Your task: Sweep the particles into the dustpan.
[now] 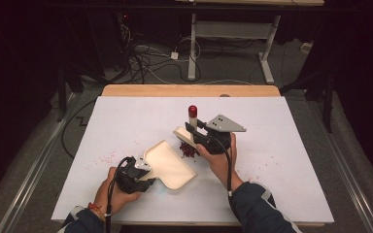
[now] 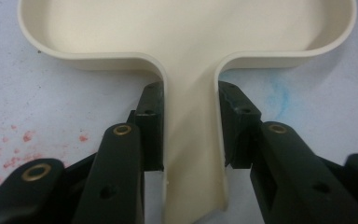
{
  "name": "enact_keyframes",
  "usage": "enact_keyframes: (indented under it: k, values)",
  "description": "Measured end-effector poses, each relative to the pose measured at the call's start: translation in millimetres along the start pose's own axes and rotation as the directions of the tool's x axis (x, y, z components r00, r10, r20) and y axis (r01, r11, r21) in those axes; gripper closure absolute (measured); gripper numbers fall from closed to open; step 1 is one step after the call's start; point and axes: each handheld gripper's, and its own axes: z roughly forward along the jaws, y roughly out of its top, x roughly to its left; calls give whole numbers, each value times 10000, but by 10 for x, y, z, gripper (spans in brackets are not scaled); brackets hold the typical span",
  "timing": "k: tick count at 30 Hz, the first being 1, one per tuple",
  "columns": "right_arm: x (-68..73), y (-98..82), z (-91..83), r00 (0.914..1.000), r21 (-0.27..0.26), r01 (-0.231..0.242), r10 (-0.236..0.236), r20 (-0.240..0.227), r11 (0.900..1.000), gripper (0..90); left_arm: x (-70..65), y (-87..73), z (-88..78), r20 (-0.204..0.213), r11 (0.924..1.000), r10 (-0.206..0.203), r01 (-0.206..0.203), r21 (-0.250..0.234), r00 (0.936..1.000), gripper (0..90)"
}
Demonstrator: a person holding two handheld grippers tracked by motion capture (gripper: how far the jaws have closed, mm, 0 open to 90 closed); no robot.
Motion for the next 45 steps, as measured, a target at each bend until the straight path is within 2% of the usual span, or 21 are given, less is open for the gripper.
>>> enact_keyframes:
  k: [7, 10, 13, 17, 24, 28, 35, 45]
  values:
    - [103, -16, -40, 9999, -37, 52, -51, 141, 10000, 686, -8, 62, 43, 36, 9999, 6, -6, 152, 10000, 639]
    - [156, -31, -77, 9998, -142, -60, 62, 166, 9999, 688, -14, 95, 67, 45, 9997, -19, 18, 224, 10000, 639]
    - [243, -37, -101, 9998, -106, -49, 51, 213, 9999, 689, -31, 123, 86, 5, 9996, -11, 11, 289, 10000, 639]
    - [320, -42, -126, 9995, -157, 213, -209, 220, 9997, 688, -59, 166, 99, -32, 9993, 10, -9, 382, 10000, 638]
    - [407, -29, -216, 9999, -201, 53, -51, 108, 9998, 696, -53, 179, 108, 35, 9989, -176, 174, 442, 9998, 638]
    - [420, -28, -237, 9997, -163, 225, -223, 90, 9996, 697, -53, 184, 110, 32, 9988, -119, 118, 475, 9999, 638]
    - [409, -14, -262, 9998, -224, 198, -198, 17, 9996, 698, -30, 181, 100, 110, 9986, 54, -60, 520, 9999, 638]
    - [329, 91, -389, 9997, -697, 255, -257, -18, 9972, 700, -18, 159, 86, 189, 9979, 128, -140, 635, 9997, 638]
